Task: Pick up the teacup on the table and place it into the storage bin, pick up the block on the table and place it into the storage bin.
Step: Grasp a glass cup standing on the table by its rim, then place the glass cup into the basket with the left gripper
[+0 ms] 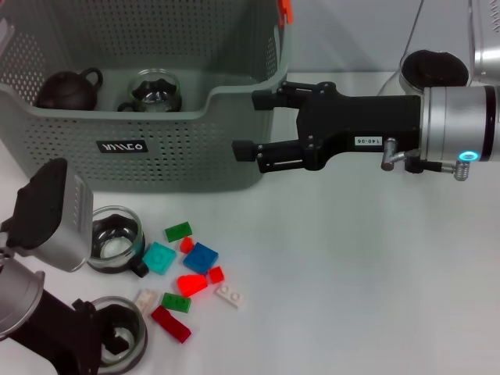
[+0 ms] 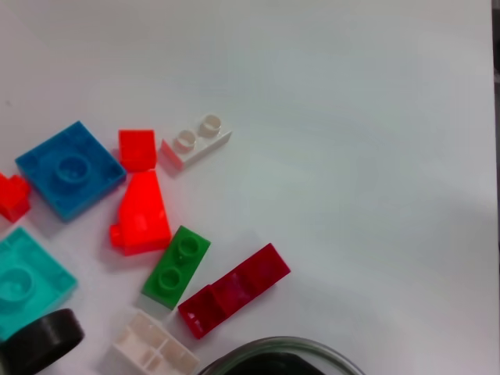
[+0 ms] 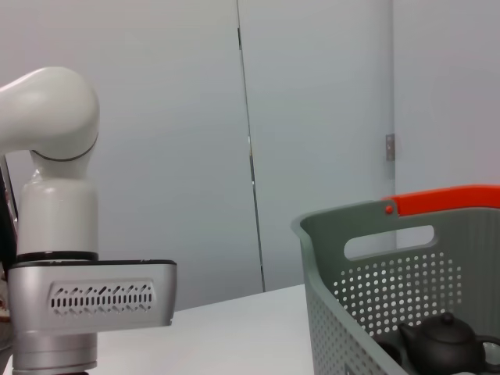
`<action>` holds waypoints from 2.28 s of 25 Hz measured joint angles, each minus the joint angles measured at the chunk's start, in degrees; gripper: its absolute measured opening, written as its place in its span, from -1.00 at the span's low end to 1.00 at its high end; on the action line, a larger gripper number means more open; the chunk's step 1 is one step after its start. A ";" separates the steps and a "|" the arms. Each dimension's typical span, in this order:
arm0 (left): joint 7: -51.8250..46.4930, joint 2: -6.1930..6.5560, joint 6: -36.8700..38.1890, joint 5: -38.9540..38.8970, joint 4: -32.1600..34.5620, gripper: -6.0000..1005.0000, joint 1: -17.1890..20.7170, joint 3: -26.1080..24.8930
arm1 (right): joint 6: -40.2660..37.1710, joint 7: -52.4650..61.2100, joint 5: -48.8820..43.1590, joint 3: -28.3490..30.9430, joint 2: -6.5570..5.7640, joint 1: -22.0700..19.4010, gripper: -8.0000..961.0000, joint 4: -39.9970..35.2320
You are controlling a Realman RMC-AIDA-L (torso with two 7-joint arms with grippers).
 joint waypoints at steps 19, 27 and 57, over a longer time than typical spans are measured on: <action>-0.34 0.26 -0.58 0.37 -1.41 -0.48 -0.98 -0.26 | 0.00 0.00 -0.01 0.77 0.00 0.12 0.91 0.00; -0.41 0.26 -0.64 0.20 -1.07 -0.76 -0.87 -0.49 | 0.00 -0.10 -0.01 0.77 0.00 0.12 0.91 0.00; -2.69 0.44 1.01 1.70 2.46 -0.86 -2.20 -3.79 | -0.01 -1.43 0.09 0.94 0.00 -0.37 0.91 0.00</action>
